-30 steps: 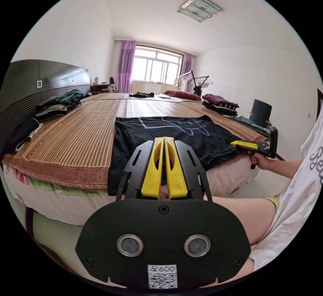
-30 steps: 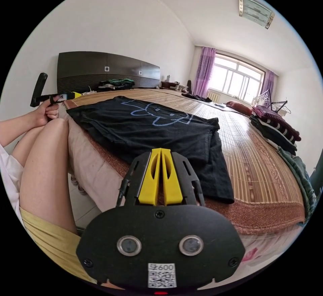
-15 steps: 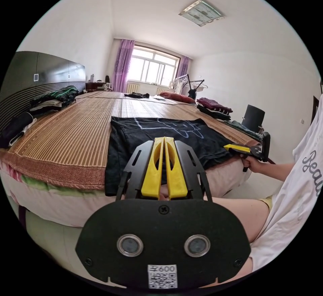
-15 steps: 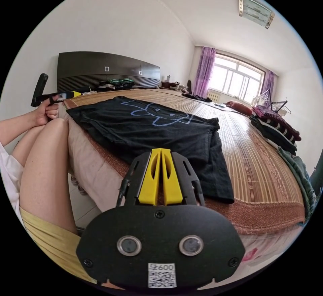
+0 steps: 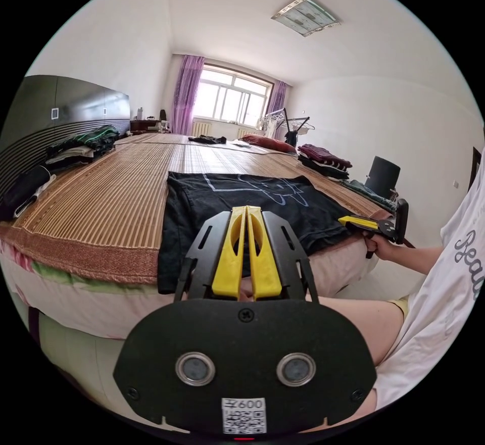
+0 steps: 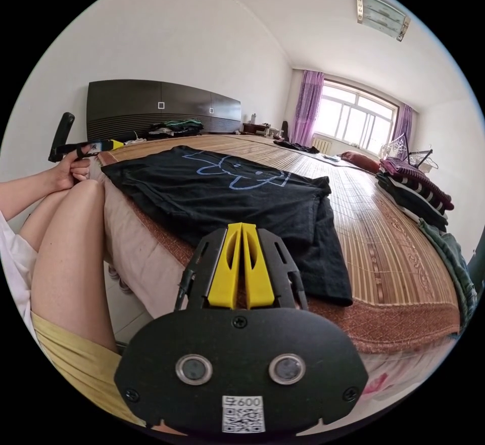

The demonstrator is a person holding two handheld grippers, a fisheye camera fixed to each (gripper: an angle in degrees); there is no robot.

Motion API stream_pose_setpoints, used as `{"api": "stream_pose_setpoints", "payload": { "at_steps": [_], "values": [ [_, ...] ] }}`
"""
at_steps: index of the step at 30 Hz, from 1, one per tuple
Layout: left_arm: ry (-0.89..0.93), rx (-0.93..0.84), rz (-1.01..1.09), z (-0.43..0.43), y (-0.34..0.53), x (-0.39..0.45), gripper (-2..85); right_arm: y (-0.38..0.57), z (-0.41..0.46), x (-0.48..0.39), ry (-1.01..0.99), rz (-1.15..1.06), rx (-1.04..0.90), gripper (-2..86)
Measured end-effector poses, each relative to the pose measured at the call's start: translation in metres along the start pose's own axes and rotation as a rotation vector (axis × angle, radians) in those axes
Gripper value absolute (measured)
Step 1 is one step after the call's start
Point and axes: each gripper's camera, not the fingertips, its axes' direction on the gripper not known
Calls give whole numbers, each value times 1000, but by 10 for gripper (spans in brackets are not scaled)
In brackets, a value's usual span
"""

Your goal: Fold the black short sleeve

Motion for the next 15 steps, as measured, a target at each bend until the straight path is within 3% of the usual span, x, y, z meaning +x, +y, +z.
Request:
{"api": "stream_pose_setpoints", "payload": {
  "at_steps": [15],
  "values": [
    [-35, -7, -3, -10, -13, 39, 2, -7, -2, 3, 2, -1, 3, -8]
  ]
}}
